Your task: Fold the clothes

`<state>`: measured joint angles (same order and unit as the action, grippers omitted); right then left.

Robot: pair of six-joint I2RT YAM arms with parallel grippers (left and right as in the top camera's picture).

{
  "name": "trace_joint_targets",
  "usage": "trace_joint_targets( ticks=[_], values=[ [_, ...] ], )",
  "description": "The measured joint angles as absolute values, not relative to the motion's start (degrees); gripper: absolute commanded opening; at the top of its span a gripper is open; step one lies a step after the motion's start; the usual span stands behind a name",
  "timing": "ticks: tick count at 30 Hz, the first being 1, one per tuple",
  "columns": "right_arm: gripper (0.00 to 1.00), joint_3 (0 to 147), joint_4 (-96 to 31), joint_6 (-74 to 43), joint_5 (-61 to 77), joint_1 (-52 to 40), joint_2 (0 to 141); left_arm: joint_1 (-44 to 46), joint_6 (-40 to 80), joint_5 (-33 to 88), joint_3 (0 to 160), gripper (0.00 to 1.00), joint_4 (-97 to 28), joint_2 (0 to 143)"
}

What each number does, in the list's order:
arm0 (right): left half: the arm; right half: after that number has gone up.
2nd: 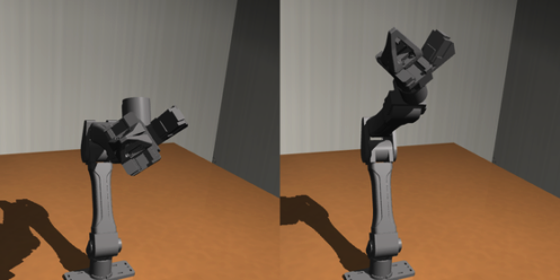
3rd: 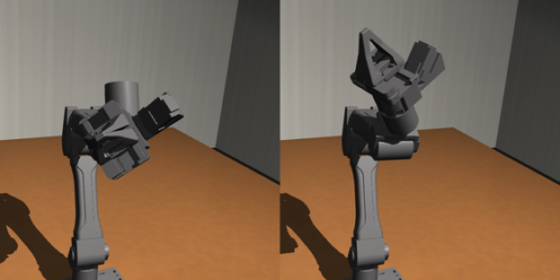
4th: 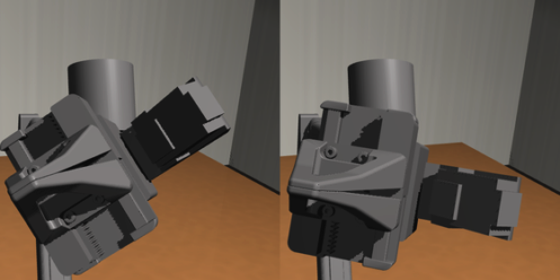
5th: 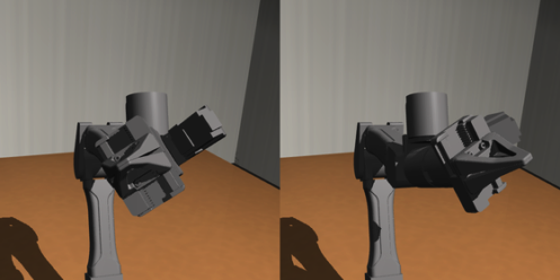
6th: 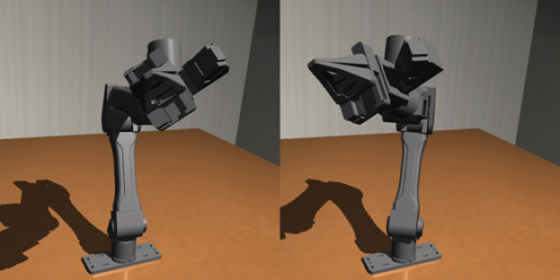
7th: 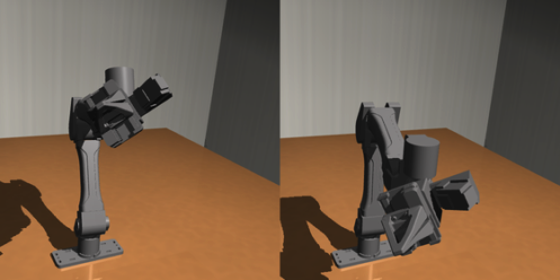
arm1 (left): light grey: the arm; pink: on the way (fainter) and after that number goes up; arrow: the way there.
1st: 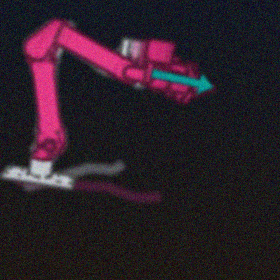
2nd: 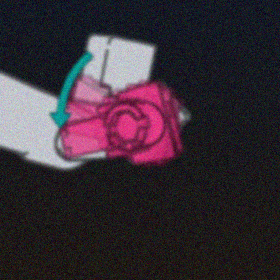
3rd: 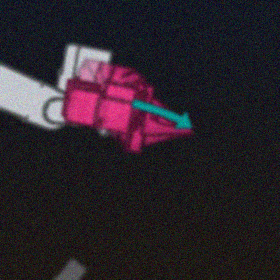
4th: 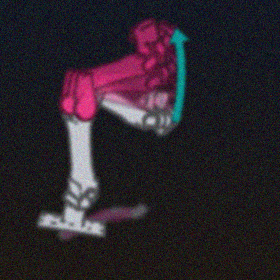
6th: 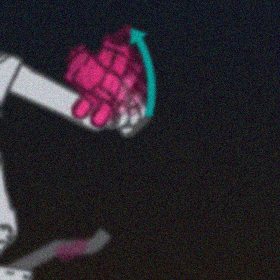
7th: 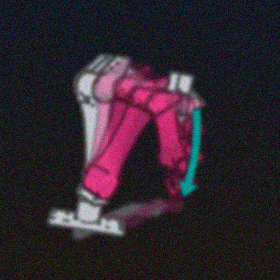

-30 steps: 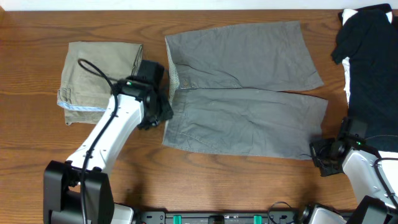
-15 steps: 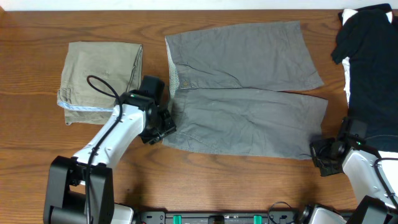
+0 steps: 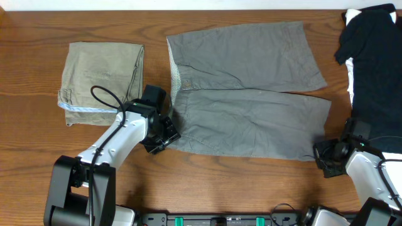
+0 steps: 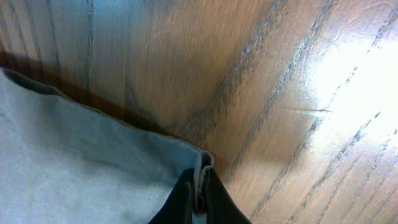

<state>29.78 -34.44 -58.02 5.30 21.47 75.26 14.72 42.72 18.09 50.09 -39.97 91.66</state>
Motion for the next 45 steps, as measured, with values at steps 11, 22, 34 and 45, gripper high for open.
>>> trace_joint_targets(
  ticks=[11,22,34,45],
  values=[
    [0.05,29.76,-34.28,-57.87,5.43,21.47,75.26,14.72,46.52,18.09,46.35,0.55,-36.77,91.66],
    [0.04,29.76,-34.20,-57.63,5.48,21.47,75.26,17.67,47.00,14.59,45.54,0.55,-34.15,91.66],
    [0.03,29.76,-34.17,-56.51,5.56,21.47,75.26,18.61,47.86,13.37,45.54,0.38,-33.15,91.66],
    [0.01,29.78,-34.24,-51.40,7.03,21.47,75.26,18.65,46.61,13.41,45.54,0.06,-32.91,91.66]
  ],
)
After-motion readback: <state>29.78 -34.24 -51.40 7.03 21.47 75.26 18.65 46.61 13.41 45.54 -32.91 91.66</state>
